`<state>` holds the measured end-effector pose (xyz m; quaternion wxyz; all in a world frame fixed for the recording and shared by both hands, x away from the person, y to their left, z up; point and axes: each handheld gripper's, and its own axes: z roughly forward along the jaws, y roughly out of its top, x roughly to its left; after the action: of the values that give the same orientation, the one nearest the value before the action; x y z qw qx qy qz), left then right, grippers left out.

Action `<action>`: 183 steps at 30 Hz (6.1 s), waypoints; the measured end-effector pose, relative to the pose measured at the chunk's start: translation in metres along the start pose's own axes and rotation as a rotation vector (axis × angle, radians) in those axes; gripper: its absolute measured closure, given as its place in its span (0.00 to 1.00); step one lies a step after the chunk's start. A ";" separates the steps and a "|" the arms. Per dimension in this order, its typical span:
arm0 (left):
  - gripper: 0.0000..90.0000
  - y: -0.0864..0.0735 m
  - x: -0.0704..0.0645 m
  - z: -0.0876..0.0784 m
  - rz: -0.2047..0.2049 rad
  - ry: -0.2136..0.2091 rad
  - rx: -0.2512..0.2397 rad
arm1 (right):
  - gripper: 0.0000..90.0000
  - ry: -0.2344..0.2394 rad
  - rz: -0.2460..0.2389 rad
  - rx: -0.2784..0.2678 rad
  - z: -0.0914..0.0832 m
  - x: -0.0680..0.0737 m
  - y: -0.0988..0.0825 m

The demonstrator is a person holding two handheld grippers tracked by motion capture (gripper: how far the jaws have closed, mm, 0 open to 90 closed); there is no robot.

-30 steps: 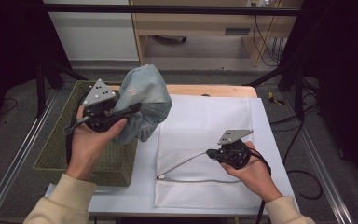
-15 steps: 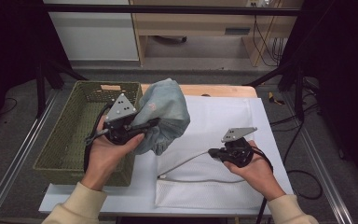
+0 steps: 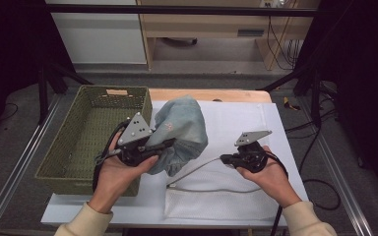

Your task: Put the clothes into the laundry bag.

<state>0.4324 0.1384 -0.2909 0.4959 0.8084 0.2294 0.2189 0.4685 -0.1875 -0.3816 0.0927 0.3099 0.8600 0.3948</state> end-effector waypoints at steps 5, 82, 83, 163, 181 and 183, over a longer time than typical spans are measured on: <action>0.70 0.000 -0.013 0.003 0.022 -0.033 0.004 | 0.99 0.012 0.009 -0.003 0.001 -0.002 0.001; 0.70 -0.018 -0.097 0.038 0.096 -0.290 0.038 | 0.99 -0.009 0.044 -0.053 0.003 -0.019 -0.001; 0.70 -0.019 -0.098 0.039 0.098 -0.293 0.041 | 1.00 -0.010 0.039 -0.056 0.003 -0.019 -0.001; 0.70 -0.032 -0.109 0.082 0.016 -0.428 0.093 | 1.00 -0.056 0.044 -0.125 -0.023 -0.029 0.022; 0.70 -0.024 -0.109 0.090 0.014 -0.432 0.076 | 1.00 -0.054 0.034 -0.132 -0.024 -0.027 0.023; 0.70 -0.026 -0.105 0.096 0.005 -0.421 0.078 | 1.00 -0.057 0.035 -0.134 -0.024 -0.027 0.023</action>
<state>0.4004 0.0201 -0.3671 0.5005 0.8555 0.1272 0.0373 0.4909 -0.2078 -0.3512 0.1306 0.3290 0.8231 0.4441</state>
